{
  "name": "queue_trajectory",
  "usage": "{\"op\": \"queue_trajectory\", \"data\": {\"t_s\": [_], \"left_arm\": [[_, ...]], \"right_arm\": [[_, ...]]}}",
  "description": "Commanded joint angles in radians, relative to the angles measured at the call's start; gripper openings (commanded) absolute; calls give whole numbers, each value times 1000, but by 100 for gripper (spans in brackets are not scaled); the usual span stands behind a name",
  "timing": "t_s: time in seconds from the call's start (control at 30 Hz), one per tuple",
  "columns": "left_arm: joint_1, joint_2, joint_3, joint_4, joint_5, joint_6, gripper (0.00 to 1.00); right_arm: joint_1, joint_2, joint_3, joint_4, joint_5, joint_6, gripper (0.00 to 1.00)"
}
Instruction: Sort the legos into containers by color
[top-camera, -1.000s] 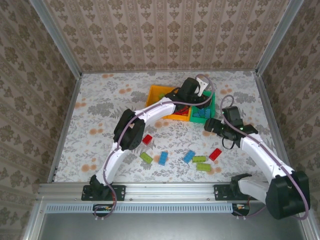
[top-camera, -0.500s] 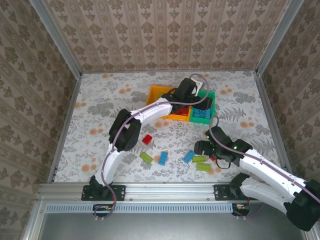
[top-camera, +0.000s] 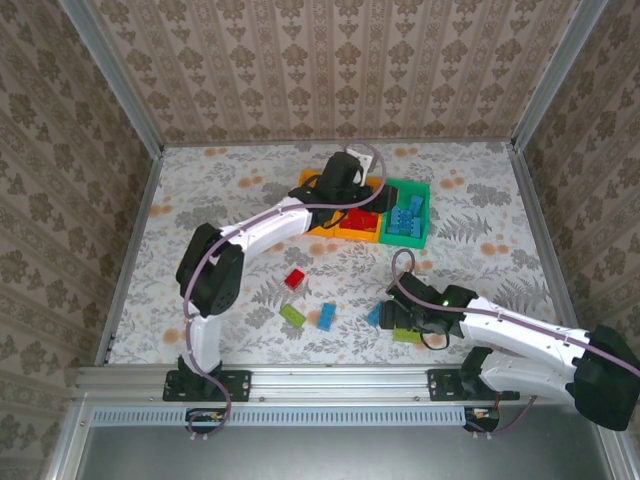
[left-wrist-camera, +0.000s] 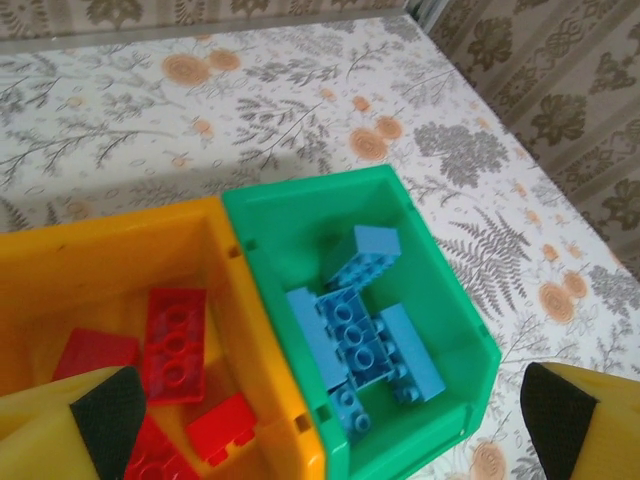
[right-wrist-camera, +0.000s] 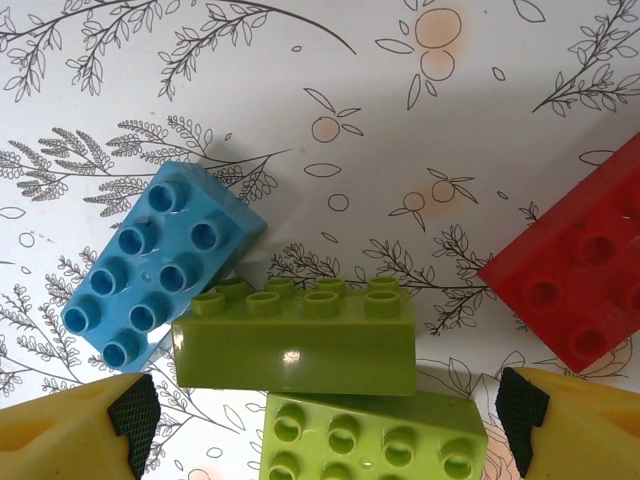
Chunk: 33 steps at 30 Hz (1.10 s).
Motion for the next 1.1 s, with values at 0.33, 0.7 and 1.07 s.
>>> {"op": "queue_trajectory", "data": {"t_s": [0.33, 0.7, 1.07], "left_arm": [[142, -134, -180, -9, -62, -10, 100], [179, -97, -165, -77, -96, 10, 100], [319, -181, -255, -137, -158, 30, 100]], "right_arm": [[27, 75, -2, 39, 38, -17, 91], [28, 121, 14, 73, 22, -55, 89], [27, 167, 28, 68, 47, -65, 81]]}}
